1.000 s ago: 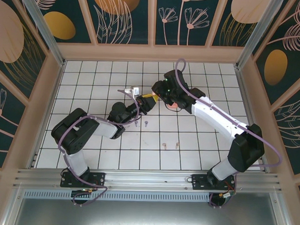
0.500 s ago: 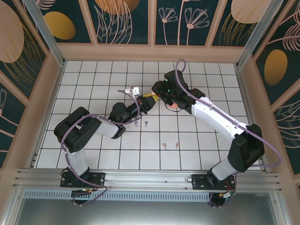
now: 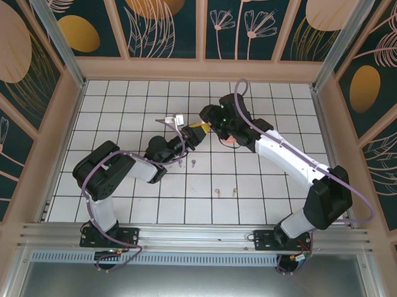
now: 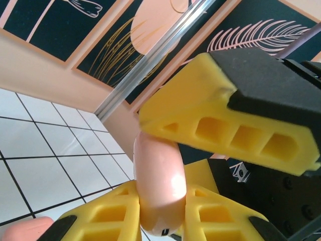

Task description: Insert wireless bluetooth earbuds into charging case

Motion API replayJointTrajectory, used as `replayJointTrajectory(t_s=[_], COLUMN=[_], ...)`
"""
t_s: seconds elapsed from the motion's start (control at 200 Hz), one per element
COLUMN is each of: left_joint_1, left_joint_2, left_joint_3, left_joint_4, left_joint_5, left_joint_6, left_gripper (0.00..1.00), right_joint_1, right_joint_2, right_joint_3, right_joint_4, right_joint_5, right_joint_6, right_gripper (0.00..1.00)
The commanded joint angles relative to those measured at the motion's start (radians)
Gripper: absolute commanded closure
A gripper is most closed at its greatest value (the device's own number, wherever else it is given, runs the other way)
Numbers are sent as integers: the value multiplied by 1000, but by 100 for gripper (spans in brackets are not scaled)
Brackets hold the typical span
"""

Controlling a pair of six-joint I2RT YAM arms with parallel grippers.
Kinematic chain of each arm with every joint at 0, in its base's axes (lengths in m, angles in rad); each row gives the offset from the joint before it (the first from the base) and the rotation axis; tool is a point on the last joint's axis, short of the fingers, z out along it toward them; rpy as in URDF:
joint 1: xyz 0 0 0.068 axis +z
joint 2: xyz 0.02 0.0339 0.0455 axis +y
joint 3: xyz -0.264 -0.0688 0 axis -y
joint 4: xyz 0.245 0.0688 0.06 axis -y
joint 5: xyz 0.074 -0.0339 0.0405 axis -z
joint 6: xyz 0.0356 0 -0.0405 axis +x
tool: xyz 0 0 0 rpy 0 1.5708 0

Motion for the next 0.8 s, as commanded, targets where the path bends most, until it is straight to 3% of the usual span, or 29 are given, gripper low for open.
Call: replayJointTrajectory(t_s=[0.0,0.195,0.31,0.46,0.576,0.796], left_joint_1=[-5,-5,-3,-2,-1,-2], left_joint_2=[-1,-38,-69,-121,-159,-190], left_joint_3=[19,23,36,74,94,151], left_joint_4=[64,-14,-76,-240,-327,-475], left_joint_5=[10,47,112,226,308,435], left_joint_6=[-25,-6,33,132,188,264], left_gripper=[100,100,100,100,100,100], right_joint_1=[-45,-99,-113,-202,-254,-261], right_joint_2=[-91,-181,-244,-348,-427,-530], right_joint_3=[-23,-61,-131,-247,-339,-440], right_joint_4=[61,16,9,53,125,193], right_joint_5=[-3,18,15,-25,-154,-370], right_joint_6=[7,-69,-153,-318,-468,-697], right_gripper=[34,34,34,34,34,34])
